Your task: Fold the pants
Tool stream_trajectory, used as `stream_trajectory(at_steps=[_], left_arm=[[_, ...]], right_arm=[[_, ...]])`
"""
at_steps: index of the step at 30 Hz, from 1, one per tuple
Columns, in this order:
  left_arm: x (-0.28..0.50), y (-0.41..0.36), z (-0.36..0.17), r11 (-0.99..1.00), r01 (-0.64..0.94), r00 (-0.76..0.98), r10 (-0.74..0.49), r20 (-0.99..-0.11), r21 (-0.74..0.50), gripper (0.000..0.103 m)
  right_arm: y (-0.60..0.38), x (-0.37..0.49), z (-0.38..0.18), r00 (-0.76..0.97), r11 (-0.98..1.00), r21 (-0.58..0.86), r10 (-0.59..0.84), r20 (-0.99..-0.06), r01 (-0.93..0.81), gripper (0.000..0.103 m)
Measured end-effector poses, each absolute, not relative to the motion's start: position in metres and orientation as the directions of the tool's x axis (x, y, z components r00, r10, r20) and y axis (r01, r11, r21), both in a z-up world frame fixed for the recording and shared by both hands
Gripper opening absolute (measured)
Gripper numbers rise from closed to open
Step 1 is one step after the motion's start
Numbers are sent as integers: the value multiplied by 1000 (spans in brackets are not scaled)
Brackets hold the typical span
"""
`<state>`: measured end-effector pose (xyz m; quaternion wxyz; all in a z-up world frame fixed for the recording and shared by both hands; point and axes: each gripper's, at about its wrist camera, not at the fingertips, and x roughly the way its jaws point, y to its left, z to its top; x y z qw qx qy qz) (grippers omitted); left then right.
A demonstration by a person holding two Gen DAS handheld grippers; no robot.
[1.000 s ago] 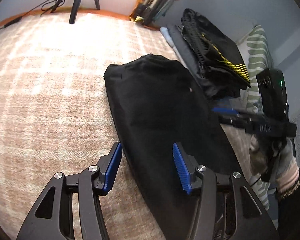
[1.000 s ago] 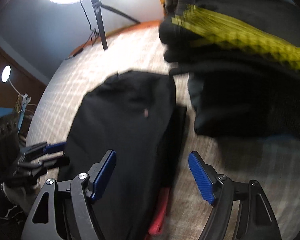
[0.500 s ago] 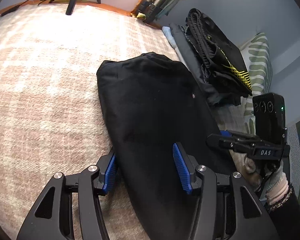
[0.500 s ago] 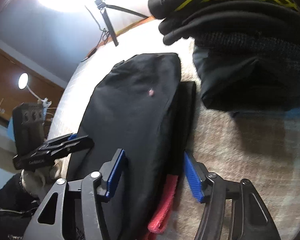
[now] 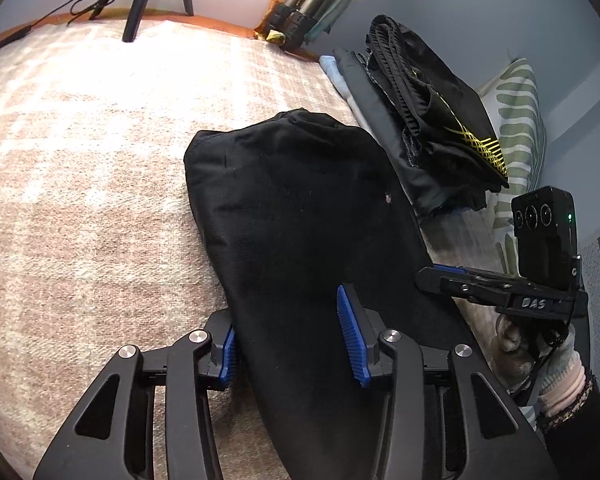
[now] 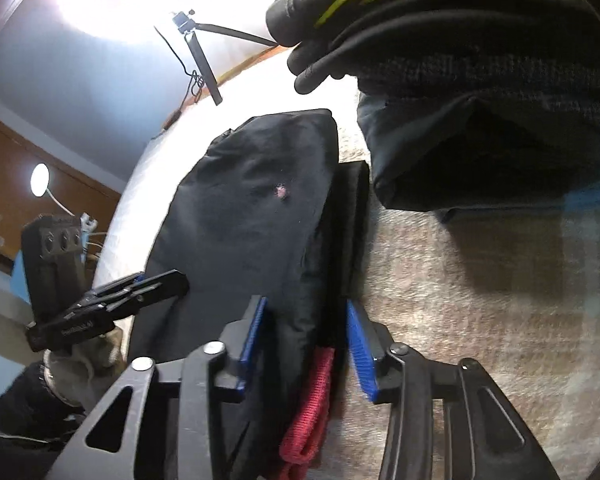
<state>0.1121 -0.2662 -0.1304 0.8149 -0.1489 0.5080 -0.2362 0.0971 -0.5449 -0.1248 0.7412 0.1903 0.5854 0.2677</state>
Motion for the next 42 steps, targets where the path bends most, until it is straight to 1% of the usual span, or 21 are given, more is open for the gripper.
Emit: stream_trajectory(at_steps=[1,5,11,14,15,16,18,19,20,22,24,26,32,36,42], left_arm=[[112,-267,-130,846,238,375,-533,-758,-477,41],[111,-270,-130,855,245,385,-519,-763,-458,40],[111,-269,-131,856,247,388,-516,-764,-453,37],[111,-270,-131,860,251,393,-511,-764,-445,36],[111,-271,-131,860,251,396,-509,-764,-443,36],[111,-271,-131,862,250,399,-507,-764,-442,35],[110,-272,-130,865,247,403,-502,-765,-437,32],[110,-272,-129,866,247,410,-499,-764,-434,28],[109,-272,-127,867,249,417,-498,-761,-431,23],[107,-271,-122,867,256,429,-499,-753,-428,18],[103,-272,-115,867,277,448,-498,-743,-414,14],[99,-275,-108,870,297,466,-491,-736,-393,11],[87,-275,-86,869,340,515,-492,-702,-359,9],[81,-271,-65,865,359,550,-500,-668,-351,8],[77,-276,-20,850,425,604,-523,-601,-312,8]], right_arm=[[-543,99,-125,170,778,606,628,-759,-169,54],[-524,105,-127,175,784,592,620,-765,-186,55],[-539,106,-133,158,712,694,702,-695,-108,55],[-533,105,-133,152,730,668,683,-714,-142,55],[-530,104,-131,155,740,653,672,-724,-158,54],[-529,104,-130,160,749,642,662,-732,-165,44],[-524,101,-128,179,780,599,625,-760,-180,35],[-523,100,-126,189,788,588,615,-765,-183,30],[-521,98,-122,209,802,567,597,-774,-189,28],[-523,94,-115,239,813,550,582,-777,-191,16],[-523,90,-104,269,815,546,580,-769,-194,12],[-518,86,-95,283,823,526,568,-773,-214,10],[-504,75,-66,324,851,455,522,-789,-263,9],[-496,68,-43,365,853,438,519,-773,-284,9],[-503,65,-5,439,853,430,521,-732,-296,9]])
